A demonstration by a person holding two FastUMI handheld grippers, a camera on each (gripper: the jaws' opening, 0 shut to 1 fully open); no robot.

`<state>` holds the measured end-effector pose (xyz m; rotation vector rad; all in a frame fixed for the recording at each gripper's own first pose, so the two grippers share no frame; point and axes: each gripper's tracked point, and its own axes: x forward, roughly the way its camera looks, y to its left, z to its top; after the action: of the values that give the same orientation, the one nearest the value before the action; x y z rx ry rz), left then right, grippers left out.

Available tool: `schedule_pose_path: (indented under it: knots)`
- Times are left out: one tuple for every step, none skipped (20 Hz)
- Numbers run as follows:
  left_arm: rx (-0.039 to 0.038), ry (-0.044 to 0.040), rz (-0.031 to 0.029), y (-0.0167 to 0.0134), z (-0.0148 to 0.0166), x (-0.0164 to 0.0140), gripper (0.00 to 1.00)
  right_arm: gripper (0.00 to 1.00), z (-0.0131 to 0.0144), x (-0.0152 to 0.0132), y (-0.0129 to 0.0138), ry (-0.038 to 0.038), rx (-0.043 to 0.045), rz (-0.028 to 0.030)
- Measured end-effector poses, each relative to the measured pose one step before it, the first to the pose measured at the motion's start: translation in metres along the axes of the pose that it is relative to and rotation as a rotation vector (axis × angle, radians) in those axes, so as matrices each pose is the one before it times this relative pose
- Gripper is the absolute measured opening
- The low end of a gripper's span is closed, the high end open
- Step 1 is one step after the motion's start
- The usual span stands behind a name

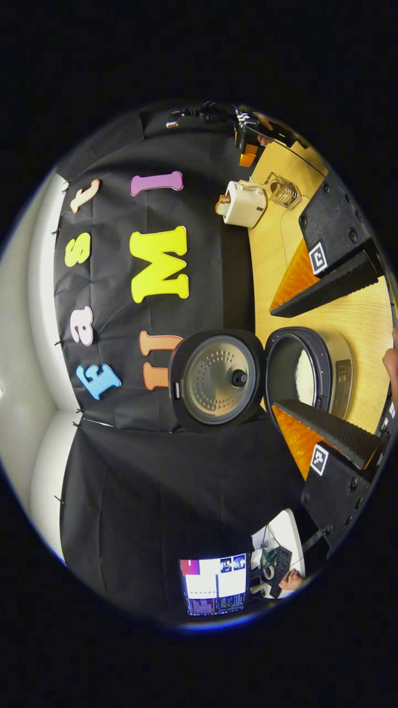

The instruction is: Close the left gripper, press the button to open the rice cooker; take a wooden spoon from the chopstick holder with the right hand, scoop a spoonful of rice and pour it into the rice cooker, then put the wooden spoon back into the chopstick holder.

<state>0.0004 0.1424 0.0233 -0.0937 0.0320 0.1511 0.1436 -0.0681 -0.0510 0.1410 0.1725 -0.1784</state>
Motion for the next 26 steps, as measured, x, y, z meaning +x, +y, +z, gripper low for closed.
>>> schedule_pose_path:
  knots:
    - [-0.00485,-0.01566,-0.00293,-0.00075,0.00928,-0.0005,0.95,0.95,-0.00039,-0.00581,0.00036,-0.00601,0.0103,0.00485]
    - [-0.00794,-0.00944,-0.0033,-0.00018,0.00678,-0.00069,0.95,0.95,0.00265,-0.00699,-0.00148,-0.01851,0.01724,-0.00139]
    - [-0.00813,-0.00741,-0.00408,-0.00062,0.00671,-0.00057,0.95,0.92,-0.00139,-0.00483,-0.00402,-0.00896,0.00846,0.00208]
    - [-0.00785,-0.00714,-0.00687,0.00051,0.00814,0.00018,0.95,0.92,-0.00142,-0.00624,-0.00307,-0.00296,0.00209,-0.00653]
    - [-0.00812,-0.00839,-0.00358,-0.00008,0.0091,0.00106,0.95,0.92,-0.0022,-0.00665,-0.00567,0.00029,-0.00034,-0.01057]
    - [-0.00204,-0.00427,-0.00545,-0.0004,0.00897,0.00215,0.95,0.95,0.00103,-0.00888,-0.003,-0.00598,0.0028,-0.00882]
    - [0.0016,-0.0035,-0.00534,-0.00041,0.00908,0.00175,0.95,0.95,-0.00035,-0.00857,-0.00186,0.00066,-0.00536,-0.00576]
    - [0.00201,-0.00402,-0.00025,0.00091,0.01031,0.00299,0.95,0.95,-0.00147,-0.0074,-0.00102,0.00766,-0.01107,-0.00477]
    - [-0.00184,-0.00594,-0.00136,0.00005,0.01027,0.00278,0.95,0.95,-0.00297,-0.00734,-0.00098,0.01164,-0.01716,-0.00464]
    - [-0.00387,-0.00967,-0.01244,-0.00388,0.01164,0.00254,0.95,0.95,0.00123,-0.00791,-0.00034,0.00253,-0.02356,-0.00473]
    - [-0.00771,-0.01166,-0.01125,-0.0037,0.01248,0.00399,0.95,0.95,0.00511,-0.00737,0.00063,-0.00554,-0.01919,0.002]
    - [-0.00796,-0.00912,-0.008,-0.00308,0.01144,0.00438,0.95,0.95,0.00609,-0.00906,0.00423,-0.01438,-0.00816,0.01421]
    - [-0.00626,-0.00882,-0.01118,-0.0028,0.01048,0.00491,0.95,0.95,0.00357,-0.00677,0.00546,-0.01056,-0.00259,0.01956]
    - [-0.00953,-0.00737,-0.0046,-0.00079,0.00981,0.00557,0.95,0.95,0.0021,-0.00589,0.00494,-0.00555,-0.00108,0.01892]
    - [-0.01106,-0.00777,0.00098,0.00076,0.00931,0.00643,0.95,0.95,0.00045,-0.00278,0.0038,-0.00637,-0.00589,0.0202]
    - [-0.00041,-0.00077,0.00599,0.00251,0.00786,0.0069,0.95,0.95,0.00197,-0.00386,0.00527,-0.00672,-0.00891,0.0206]
    - [0.00601,0.00073,0.01535,0.00395,0.00659,0.00648,0.95,0.95,-0.00026,-0.00082,0.00237,-0.00168,-0.00749,0.0082]
    - [0.00568,-0.00175,0.01682,0.00482,0.00556,0.00766,0.95,0.95,-0.00012,-0.00139,0.00232,-0.00019,-0.01158,0.00994]
    - [0.00309,-0.00445,-0.00256,-0.00137,0.00496,0.00913,0.95,0.95,-0.00065,-0.001,0.00264,-0.00018,-0.00929,0.00859]
    - [-0.0024,-0.00756,-0.01341,-0.00232,0.00419,0.01038,0.95,0.95,0.00072,-0.00129,0.00082,-0.00305,-0.00159,0.00699]
    - [-0.00335,-0.01085,0.00623,0.00188,0.00077,0.01178,0.95,0.95,0.00198,-0.00006,0.00067,-0.0055,0.00211,0.00701]
    - [0.00302,-0.01484,0.01547,0.00733,0.0037,0.01313,0.95,0.95,0.00159,-0.00083,-0.00088,-0.00353,0.00358,0.00318]
    - [0.00681,-0.02561,0.0198,0.00811,0.00377,0.01296,0.95,0.95,-0.00047,0.0002,-0.00174,-0.00054,0.00414,0.00032]
    - [0.01223,-0.03961,0.00938,0.00713,0.00474,0.01614,0.95,0.95,0.00008,0.00051,-0.00204,0.00131,0.00379,-0.00031]
    - [0.01018,-0.03736,0.00124,0.0044,0.00192,0.01571,0.95,0.95,-0.00124,0.00096,-0.00044,0.00219,0.00593,0.00066]
    - [0.01599,-0.04939,-0.00306,0.00497,0.00221,0.01738,0.95,0.95,-0.00044,0.00027,0.00057,0.00453,0.0064,0.00581]
